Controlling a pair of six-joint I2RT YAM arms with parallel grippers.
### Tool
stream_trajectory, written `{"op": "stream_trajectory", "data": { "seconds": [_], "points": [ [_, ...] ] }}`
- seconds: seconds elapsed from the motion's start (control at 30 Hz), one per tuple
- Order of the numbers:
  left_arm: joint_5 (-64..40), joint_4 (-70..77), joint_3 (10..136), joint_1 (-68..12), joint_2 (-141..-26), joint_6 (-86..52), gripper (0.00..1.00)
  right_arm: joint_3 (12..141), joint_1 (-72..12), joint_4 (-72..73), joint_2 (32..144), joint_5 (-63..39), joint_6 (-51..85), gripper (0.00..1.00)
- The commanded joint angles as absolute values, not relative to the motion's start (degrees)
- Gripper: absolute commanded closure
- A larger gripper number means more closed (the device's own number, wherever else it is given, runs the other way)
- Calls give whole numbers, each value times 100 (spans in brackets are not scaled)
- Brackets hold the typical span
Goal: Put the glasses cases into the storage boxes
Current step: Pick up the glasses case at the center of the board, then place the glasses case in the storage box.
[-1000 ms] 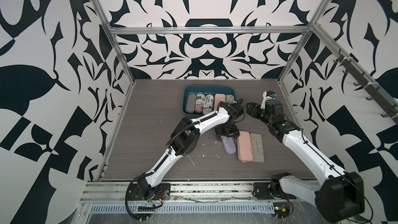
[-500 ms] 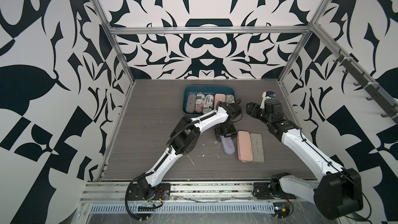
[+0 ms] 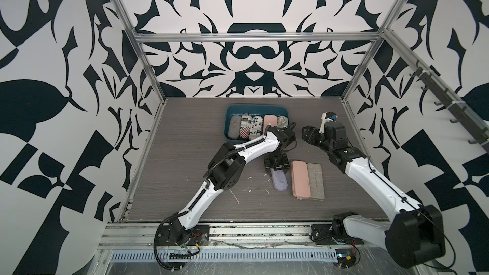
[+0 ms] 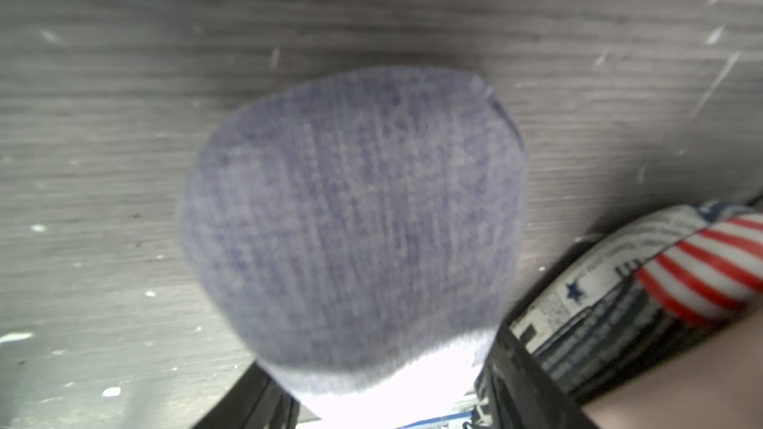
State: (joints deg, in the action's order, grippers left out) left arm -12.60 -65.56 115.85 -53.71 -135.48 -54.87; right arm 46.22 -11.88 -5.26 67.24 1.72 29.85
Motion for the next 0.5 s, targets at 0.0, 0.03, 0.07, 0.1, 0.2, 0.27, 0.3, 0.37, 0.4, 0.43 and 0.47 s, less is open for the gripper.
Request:
{"op": "stream_trajectory", "data": {
  "seconds": [0.0, 0.03, 0.07, 0.1, 0.2, 0.27, 0.3, 0.37, 0.4, 0.43, 0.47],
  "points": [
    [-993, -6855, 11050, -5319, -13015, -5302, 46, 4601, -1146, -382, 6717, 187, 2989, 20],
    [-936, -6863, 10964, -5309, -12870, -5224, 46, 4616, -1133, -383, 6737, 187, 2990, 20],
    [-859, -6874, 10900, -5300, -12694, -5123, 46, 4622, -1134, -387, 6752, 185, 2984, 20],
    [-789, -6889, 10872, -5289, -12565, -5050, 46, 4631, -1134, -387, 6763, 189, 2980, 20],
    [-547, -6989, 10930, -5219, -12199, -4691, 46, 4658, -1125, -401, 6831, 193, 2976, 20],
    [-374, -7078, 11082, -5108, -12017, -4377, 46, 4673, -1126, -396, 6877, 193, 2964, 20],
    [-299, -7136, 11166, -5035, -11959, -4244, 46, 4678, -1125, -398, 6896, 198, 2958, 20],
    [-156, -7194, 11307, -4838, -11814, -3962, 46, 4700, -1127, -419, 6934, 224, 2934, 20],
    [-78, -7198, 11365, -4762, -11748, -3844, 46, 4715, -1126, -430, 6942, 238, 2919, 20],
    [15, -7198, 11432, -4664, -11685, -3689, 47, 4725, -1126, -443, 6952, 247, 2916, 20],
    [138, -7190, 11493, -4584, -11623, -3520, 47, 4737, -1125, -464, 6960, 247, 2909, 20]
  ]
}}
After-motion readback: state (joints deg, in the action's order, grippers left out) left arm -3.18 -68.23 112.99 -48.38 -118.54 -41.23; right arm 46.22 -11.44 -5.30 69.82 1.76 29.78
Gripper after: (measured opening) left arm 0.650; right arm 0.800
